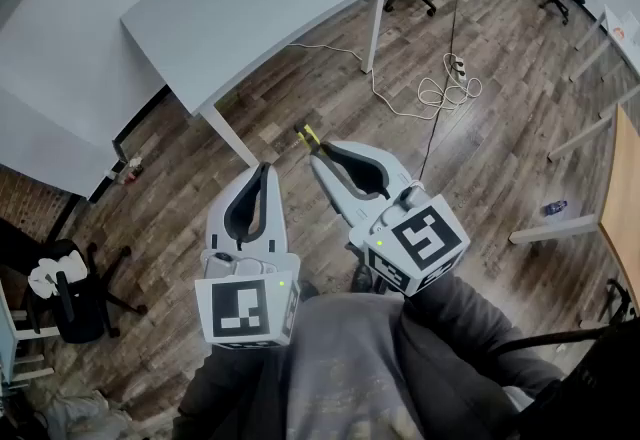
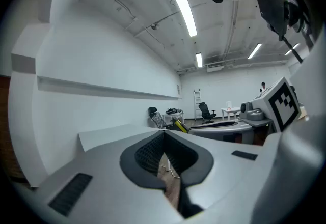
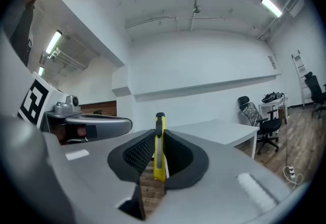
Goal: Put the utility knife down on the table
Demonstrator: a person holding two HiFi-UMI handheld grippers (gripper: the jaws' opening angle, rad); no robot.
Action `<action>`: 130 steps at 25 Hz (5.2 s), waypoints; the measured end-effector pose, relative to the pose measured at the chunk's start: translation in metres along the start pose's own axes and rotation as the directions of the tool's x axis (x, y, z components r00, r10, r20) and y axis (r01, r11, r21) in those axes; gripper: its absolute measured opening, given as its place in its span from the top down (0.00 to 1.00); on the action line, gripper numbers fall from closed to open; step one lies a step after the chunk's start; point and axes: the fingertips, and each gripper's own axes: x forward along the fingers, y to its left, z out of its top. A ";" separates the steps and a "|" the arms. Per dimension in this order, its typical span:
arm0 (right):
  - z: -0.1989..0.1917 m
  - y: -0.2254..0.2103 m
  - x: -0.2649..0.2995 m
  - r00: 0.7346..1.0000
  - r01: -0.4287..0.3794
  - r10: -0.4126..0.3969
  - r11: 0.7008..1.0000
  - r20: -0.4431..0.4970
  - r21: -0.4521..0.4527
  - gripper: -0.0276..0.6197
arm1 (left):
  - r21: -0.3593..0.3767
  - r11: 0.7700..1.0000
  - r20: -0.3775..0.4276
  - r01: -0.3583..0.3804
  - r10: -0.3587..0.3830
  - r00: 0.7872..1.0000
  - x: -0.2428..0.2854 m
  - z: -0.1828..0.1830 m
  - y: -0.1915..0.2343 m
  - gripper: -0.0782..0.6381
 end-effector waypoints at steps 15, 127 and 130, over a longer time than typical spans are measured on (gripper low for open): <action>0.002 -0.031 -0.034 1.000 -0.027 0.027 0.999 0.015 0.040 0.88 | 0.032 0.999 -0.040 0.013 -0.012 0.999 0.013 -0.004 -0.047 0.89; -0.006 -0.337 0.533 0.950 -0.271 0.278 0.960 -0.139 0.067 0.88 | -0.090 0.961 -0.160 -0.262 0.245 0.956 0.527 -0.043 0.341 0.89; -0.008 -0.336 0.552 0.949 -0.271 0.277 0.961 -0.150 0.060 0.88 | -0.101 0.961 -0.155 -0.256 0.239 0.958 0.536 -0.046 0.357 0.89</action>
